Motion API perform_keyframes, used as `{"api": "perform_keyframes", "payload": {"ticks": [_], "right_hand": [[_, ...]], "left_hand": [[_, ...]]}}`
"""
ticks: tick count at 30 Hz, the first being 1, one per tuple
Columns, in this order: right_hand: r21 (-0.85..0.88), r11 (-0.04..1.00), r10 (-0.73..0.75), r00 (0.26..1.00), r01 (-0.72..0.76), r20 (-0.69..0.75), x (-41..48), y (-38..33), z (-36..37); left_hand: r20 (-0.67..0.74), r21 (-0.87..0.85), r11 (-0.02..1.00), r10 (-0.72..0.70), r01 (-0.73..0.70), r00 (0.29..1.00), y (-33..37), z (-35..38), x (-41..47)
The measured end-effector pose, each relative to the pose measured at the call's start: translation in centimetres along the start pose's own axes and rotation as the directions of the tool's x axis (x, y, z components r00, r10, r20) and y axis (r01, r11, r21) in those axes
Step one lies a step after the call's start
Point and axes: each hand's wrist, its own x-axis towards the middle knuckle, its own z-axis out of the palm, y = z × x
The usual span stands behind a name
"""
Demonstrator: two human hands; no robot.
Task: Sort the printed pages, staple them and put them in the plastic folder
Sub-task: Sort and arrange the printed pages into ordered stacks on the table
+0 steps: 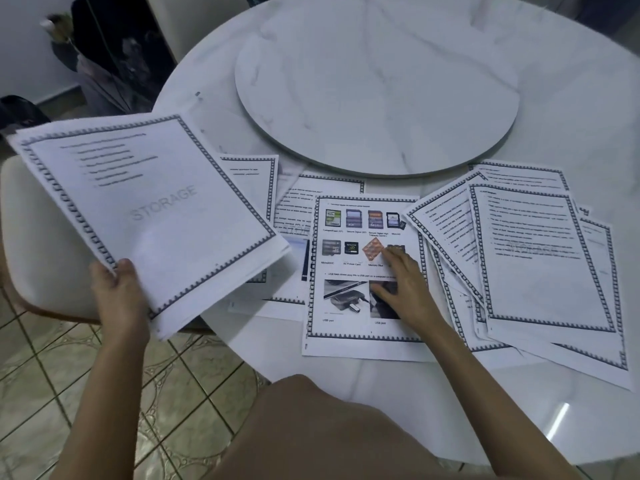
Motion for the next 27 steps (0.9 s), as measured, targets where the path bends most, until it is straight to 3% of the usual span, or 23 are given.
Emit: {"api": "perform_keyframes", "payload": {"ticks": [20,23,27], "right_hand": [[-0.053,0.993,0.103,0.994,-0.102,0.019,0.6,-1.7,-0.7],[-0.015,0.999,0.048,0.999,-0.048,0.0,1.3,-4.2,0.4],[-0.041,0.99,-0.13,0.99,0.133,0.054,2.5,-8.8,3.4]], "left_hand": [[-0.021,-0.124,0.991,-0.057,0.054,0.998,-1.0,-1.1,3.5],[-0.03,-0.115,0.992,-0.049,0.046,0.998,-0.8,-1.3,4.1],[-0.016,-0.138,0.99,-0.035,0.032,0.999,-0.7,-1.3,4.6]]}}
